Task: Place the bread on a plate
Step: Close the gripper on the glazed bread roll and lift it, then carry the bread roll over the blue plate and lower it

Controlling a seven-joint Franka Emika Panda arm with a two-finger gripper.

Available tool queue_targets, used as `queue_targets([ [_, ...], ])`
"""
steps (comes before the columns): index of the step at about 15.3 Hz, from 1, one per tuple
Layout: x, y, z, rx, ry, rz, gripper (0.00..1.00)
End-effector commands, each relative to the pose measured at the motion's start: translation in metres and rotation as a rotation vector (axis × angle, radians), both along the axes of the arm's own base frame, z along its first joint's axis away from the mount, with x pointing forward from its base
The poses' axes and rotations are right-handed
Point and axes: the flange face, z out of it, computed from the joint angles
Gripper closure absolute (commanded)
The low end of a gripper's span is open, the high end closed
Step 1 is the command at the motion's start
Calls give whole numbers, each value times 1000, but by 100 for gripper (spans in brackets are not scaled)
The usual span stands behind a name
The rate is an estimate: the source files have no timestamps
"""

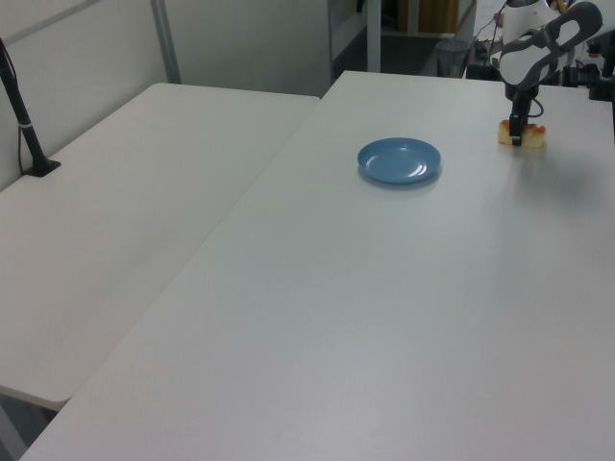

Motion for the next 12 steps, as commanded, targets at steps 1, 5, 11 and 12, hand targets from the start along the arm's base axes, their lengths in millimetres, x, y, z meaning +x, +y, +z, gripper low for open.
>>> queue_targets([
  [1,8,7,21,-7,-46,32,91],
  [5,36,19,66,28,-109,25,90],
  [11,137,110,88,167,-386,-74,81],
  [12,150,124,85,166,-413,-87,79],
])
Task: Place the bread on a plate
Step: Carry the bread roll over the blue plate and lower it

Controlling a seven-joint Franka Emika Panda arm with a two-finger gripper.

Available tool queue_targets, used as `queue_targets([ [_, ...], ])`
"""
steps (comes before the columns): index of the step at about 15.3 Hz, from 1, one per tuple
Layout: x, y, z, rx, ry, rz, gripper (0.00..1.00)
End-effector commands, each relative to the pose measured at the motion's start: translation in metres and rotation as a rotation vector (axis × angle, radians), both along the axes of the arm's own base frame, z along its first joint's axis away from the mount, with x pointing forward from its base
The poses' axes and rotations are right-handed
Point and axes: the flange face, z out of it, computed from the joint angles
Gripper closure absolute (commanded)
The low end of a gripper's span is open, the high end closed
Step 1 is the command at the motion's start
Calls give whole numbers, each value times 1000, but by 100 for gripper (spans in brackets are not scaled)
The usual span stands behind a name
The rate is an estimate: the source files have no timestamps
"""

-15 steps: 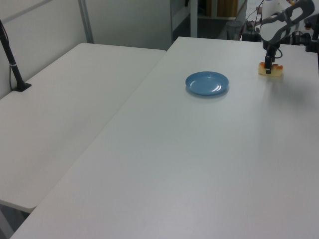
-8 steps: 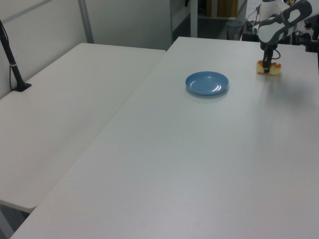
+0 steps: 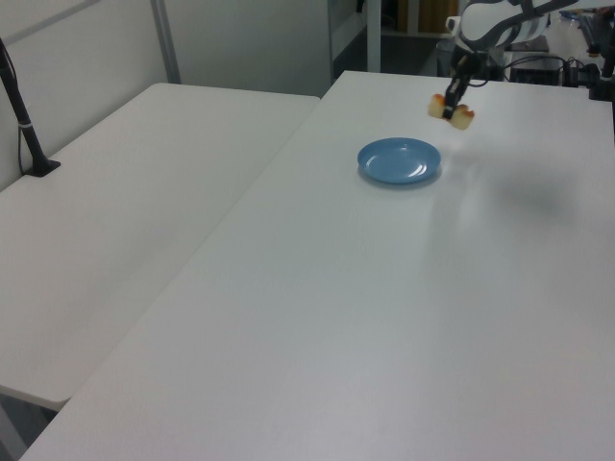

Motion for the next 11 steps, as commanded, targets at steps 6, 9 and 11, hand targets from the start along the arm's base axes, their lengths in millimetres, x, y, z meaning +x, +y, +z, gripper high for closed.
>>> queue_targets([
  [6,73,94,-40,20,-86,-50,44],
  [9,76,103,-44,22,-83,-51,0],
  [11,79,112,-34,24,-96,-39,0],
])
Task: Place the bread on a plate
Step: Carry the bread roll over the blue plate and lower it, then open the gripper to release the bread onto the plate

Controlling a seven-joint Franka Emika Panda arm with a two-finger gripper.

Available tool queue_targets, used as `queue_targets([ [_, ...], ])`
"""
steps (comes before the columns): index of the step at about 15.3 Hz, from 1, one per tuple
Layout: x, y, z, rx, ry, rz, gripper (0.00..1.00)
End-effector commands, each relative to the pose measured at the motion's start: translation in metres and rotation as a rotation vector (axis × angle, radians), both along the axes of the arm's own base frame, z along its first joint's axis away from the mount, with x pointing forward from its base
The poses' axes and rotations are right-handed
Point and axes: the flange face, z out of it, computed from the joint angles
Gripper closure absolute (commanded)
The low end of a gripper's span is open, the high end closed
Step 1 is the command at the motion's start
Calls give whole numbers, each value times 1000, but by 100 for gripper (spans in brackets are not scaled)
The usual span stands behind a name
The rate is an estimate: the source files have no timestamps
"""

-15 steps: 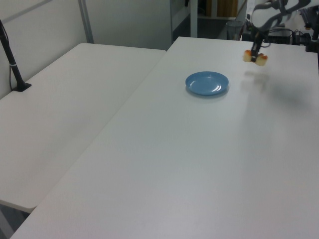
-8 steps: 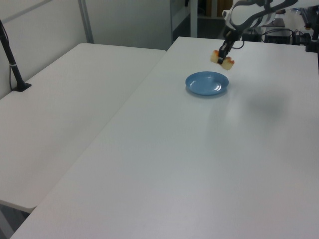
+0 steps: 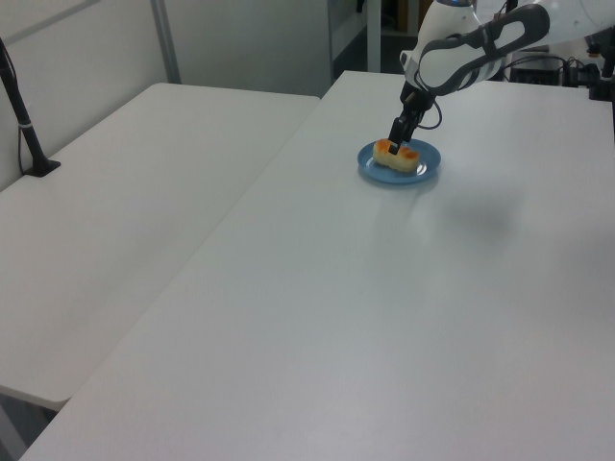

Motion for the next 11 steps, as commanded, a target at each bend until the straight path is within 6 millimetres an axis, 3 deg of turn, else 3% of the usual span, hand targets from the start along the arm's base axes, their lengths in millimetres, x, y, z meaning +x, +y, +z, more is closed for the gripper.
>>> queue_targets([
  [1,9,17,32,1,-59,5,0],
  [4,-12,30,98,67,-32,-7,0],
  [7,-34,60,139,26,89,3,0],
  [10,-65,136,186,-13,216,-21,0],
  [11,-70,151,199,-16,233,-15,0],
])
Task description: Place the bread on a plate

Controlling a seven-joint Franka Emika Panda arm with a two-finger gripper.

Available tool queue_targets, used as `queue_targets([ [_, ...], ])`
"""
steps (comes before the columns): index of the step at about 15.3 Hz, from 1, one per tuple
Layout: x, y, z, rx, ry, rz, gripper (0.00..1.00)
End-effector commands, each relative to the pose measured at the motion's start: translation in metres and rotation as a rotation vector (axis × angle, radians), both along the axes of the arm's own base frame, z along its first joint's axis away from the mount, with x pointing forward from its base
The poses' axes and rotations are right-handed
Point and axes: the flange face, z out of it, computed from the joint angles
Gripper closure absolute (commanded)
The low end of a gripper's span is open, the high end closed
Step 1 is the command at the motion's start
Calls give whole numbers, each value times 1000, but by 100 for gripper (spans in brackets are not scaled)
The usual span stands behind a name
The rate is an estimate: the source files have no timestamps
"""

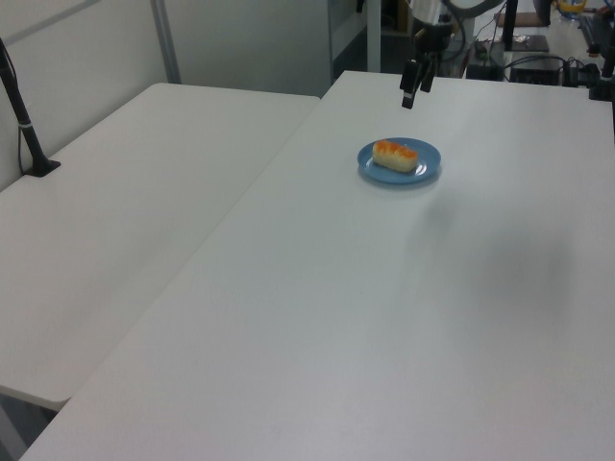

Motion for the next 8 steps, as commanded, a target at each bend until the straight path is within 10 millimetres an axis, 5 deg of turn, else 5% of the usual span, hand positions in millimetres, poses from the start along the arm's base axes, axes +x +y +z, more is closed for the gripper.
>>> queue_targets([
  [1,-30,57,37,-27,97,3,0],
  [5,-45,101,65,-27,125,76,0],
  [8,-47,103,67,-27,128,79,0],
])
